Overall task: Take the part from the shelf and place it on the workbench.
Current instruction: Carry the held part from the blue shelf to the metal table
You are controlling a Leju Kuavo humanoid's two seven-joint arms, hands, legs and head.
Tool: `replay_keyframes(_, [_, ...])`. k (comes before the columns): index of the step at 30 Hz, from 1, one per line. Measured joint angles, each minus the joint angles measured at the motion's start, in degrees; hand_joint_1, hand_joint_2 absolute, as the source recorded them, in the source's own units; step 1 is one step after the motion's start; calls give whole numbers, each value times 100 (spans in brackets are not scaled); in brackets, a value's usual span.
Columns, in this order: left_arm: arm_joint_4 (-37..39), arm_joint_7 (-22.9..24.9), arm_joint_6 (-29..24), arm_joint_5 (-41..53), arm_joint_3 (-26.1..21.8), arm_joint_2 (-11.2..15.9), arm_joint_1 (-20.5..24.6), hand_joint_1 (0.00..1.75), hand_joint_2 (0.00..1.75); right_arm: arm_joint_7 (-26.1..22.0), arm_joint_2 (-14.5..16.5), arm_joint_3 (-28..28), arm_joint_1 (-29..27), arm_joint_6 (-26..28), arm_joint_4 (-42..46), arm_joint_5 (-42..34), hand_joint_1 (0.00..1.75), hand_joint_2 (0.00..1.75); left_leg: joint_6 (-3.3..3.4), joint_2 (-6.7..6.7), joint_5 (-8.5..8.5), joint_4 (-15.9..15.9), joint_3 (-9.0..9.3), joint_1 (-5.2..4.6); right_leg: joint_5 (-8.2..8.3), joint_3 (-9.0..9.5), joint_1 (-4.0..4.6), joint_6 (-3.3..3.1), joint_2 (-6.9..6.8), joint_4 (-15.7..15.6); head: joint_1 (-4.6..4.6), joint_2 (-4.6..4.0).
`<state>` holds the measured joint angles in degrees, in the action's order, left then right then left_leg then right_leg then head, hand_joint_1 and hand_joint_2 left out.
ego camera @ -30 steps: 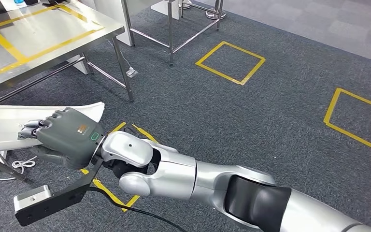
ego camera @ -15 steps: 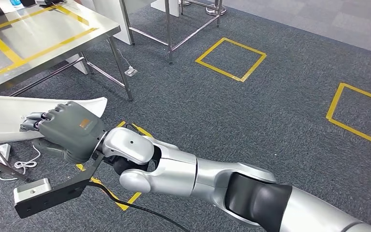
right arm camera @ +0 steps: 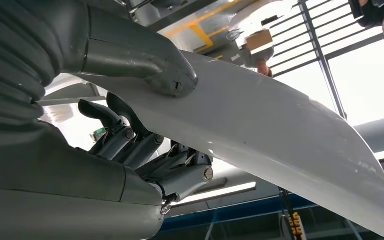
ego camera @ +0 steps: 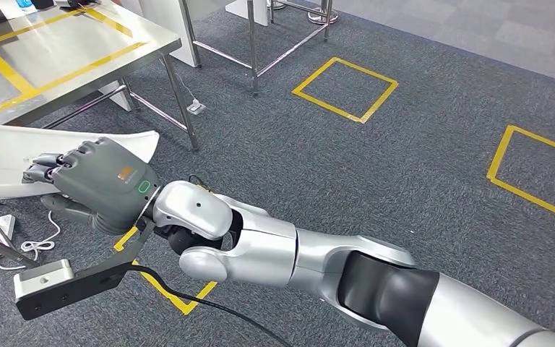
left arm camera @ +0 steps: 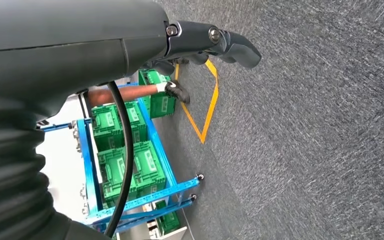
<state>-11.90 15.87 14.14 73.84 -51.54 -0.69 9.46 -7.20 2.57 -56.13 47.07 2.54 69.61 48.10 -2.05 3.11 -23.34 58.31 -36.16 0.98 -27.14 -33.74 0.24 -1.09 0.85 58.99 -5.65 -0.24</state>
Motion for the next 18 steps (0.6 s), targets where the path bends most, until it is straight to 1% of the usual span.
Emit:
replay_keyframes(2, [-1,4,0,8,0,10,5,0,175,6,-5,1,2,-2,4,-1,175,175,53,-2,-17,16,-8,-14,9,6,-17,26,-1,-18,1,0])
replay_keyframes(3, [-2,6,0,14,0,18,8,0,175,7,-7,0,5,-3,8,-3,175,175,90,-3,-23,6,-3,-22,16,14,-24,46,-2,-40,2,0])
replay_keyframes(5, [-2,6,0,28,0,21,10,0,175,9,-13,1,14,-5,28,-8,175,175,137,-10,32,-125,73,22,-3,39,-14,80,-5,-43,-2,0])
replay_keyframes(6, [-2,6,0,32,0,22,14,0,175,9,-17,0,24,-5,37,-9,175,175,153,-16,68,-197,118,48,-76,8,-11,103,-8,47,-5,0])
replay_keyframes(7, [-2,6,0,34,0,21,20,0,175,8,-25,-1,30,-5,43,-9,175,175,161,-24,100,-253,152,75,-211,-84,-18,129,-12,261,-12,0])
replay_keyframes(9, [-1,6,0,36,0,23,31,0,175,6,-51,-5,14,-9,43,-8,175,175,161,-31,106,-272,154,86,-578,-447,-65,195,-18,983,-19,0])
replay_keyframes(10, [-1,6,0,38,0,22,32,0,175,6,-67,-10,-10,-12,42,-7,175,175,150,-31,99,-266,145,95,-691,-616,-94,228,-22,1301,-20,0])
replay_keyframes(11, [1,7,0,40,0,22,31,0,175,6,-83,-17,-32,-14,40,-7,175,175,132,-29,89,-256,137,106,-702,-700,-123,260,-27,1449,-20,0])
replay_keyframes(12, [2,7,0,43,0,21,30,0,175,7,-95,-26,-44,-15,40,-7,175,175,104,-25,76,-235,132,124,-601,-664,-150,290,-31,1366,-19,0])
replay_keyframes(13, [4,7,0,46,0,19,30,0,175,7,-101,-36,-49,-15,39,-7,175,175,67,-19,55,-201,127,146,-421,-510,-180,322,-35,1069,-20,0])
replay_keyframes(14, [5,7,0,49,0,19,33,0,175,6,-104,-43,-49,-14,39,-7,175,175,18,-13,25,-149,117,167,-251,-304,-212,355,-31,670,-20,0])
replay_keyframes(15, [3,6,0,51,0,26,38,0,175,6,-104,-51,-49,-14,40,-8,175,175,-40,-4,-12,-90,98,174,-135,-133,-226,374,-7,342,-25,0])
replay_keyframes(16, [3,8,0,54,0,31,44,0,175,5,-105,-55,-49,-14,40,-8,175,175,-97,6,-49,-42,81,174,-81,-26,-232,348,13,141,-25,0])
replay_keyframes(17, [2,9,0,55,0,36,48,0,175,7,-107,-58,-52,-13,41,-9,175,175,-150,14,-79,-14,64,169,-92,6,-224,300,30,76,-26,0])
replay_keyframes(18, [2,12,0,56,0,40,51,0,175,8,-107,-62,-56,-13,42,-9,175,175,-193,23,-98,-14,60,166,-113,-5,-205,231,39,109,-26,0])
